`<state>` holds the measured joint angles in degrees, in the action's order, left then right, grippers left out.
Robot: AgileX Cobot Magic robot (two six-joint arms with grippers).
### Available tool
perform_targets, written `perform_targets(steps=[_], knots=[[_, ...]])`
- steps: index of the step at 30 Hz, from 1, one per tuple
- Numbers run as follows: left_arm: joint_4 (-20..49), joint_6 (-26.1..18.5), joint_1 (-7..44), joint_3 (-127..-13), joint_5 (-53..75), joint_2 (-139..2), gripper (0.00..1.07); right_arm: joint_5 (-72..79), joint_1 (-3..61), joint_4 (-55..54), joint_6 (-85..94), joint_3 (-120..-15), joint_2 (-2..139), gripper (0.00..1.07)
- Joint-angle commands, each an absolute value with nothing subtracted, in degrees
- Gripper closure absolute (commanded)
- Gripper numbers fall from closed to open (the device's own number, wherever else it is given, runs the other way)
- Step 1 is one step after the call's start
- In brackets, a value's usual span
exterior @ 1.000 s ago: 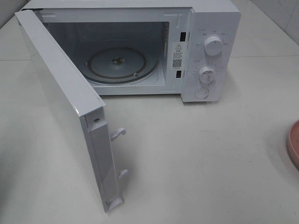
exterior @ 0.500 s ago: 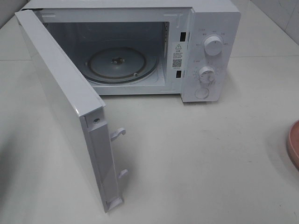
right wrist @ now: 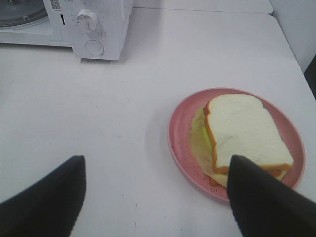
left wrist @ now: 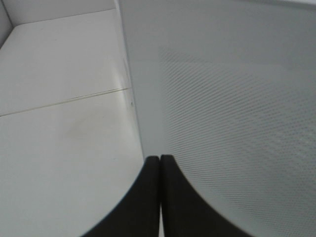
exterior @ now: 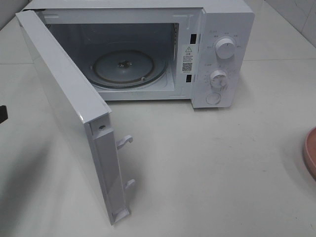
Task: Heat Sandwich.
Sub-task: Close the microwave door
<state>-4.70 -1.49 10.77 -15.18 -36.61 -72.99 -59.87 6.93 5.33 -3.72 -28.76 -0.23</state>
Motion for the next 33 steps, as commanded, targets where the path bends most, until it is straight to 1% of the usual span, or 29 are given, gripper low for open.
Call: perform_targets(steps=[1,2,5,8,10,12,14,15,18,20,22,24,31,33], knots=[[-4.8,-1.0,13.7,-17.1,-38.6,-75.5,1.07,-59.6,6.6,5.2,-3.1,-28.9,-1.8,0.31],[-4.8,-1.1,15.1,-17.6,-39.4,-77.2,1.07,-59.6,6.6,5.2,-3.1,-28.9,-1.8,0.31],[-4.8,-1.0,16.3,-18.3,-40.2,-78.7,1.07,-59.6,6.6,5.2,-3.1,-28.9,-1.8,0.31],[-4.6,-0.9,18.9,-19.8,-40.6,-81.2,1.07,-59.6,6.6,5.2,-3.1,-28.9,-1.8,0.31],[-4.6,-1.0,19.5,-20.2,-40.6,-81.8,1.07,-59.6,6.6,5.2,-3.1,-28.9,-1.8,0.31],[-4.2,-1.1,21.9,-21.4,-40.8,-83.3,1.07,-59.6,6.6,5.2,-3.1,-28.9,-1.8,0.31],[-4.0,-1.1,22.6,-21.7,-40.9,-83.9,1.07,-59.6,6.6,5.2,-3.1,-28.9,-1.8,0.31],[-3.7,-1.1,23.8,-22.3,-40.9,-84.7,1.07,-59.6,6.6,5.2,-3.1,-28.9,-1.8,0.31],[-2.9,-1.1,25.0,-23.0,-40.9,-85.5,1.07,-59.6,6.6,5.2,-3.1,-28.9,-1.8,0.31],[-0.9,-1.1,27.0,-24.3,-40.9,-86.8,1.07,-59.6,6.6,5.2,-3.1,-28.9,-1.8,0.31],[-0.4,-1.1,27.5,-24.8,-40.7,-87.1,1.07,-59.6,6.6,5.2,-3.1,-28.9,-1.8,0.31],[1.1,-1.1,29.3,-26.5,-40.5,-88.2,1.07,-59.6,6.6,5.2,-3.1,-28.9,-1.8,0.31],[2.2,-1.2,32.5,-30.3,-40.1,-90.6,1.07,-59.6,6.6,5.2,-3.1,-28.9,-1.8,0.31],[3.9,-1.2,34.0,-32.5,-40.1,-92.1,1.07,-59.6,6.6,5.2,-3.1,-28.9,-1.8,0.31]])
